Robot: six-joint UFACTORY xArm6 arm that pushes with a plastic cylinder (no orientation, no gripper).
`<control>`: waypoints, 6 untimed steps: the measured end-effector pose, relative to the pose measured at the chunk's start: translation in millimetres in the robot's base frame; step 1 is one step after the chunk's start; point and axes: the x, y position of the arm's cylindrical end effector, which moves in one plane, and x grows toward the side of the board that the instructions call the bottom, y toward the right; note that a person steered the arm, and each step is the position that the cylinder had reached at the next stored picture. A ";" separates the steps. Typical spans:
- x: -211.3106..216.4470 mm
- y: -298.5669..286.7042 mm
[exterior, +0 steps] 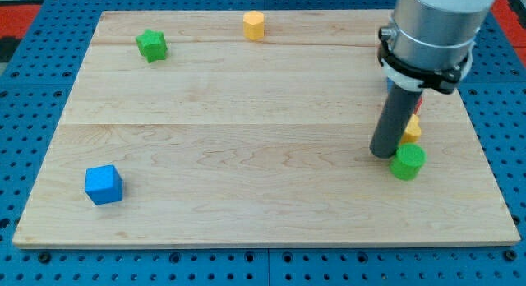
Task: Slide the blue cube closer to the green circle
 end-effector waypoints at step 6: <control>-50.1 -320.9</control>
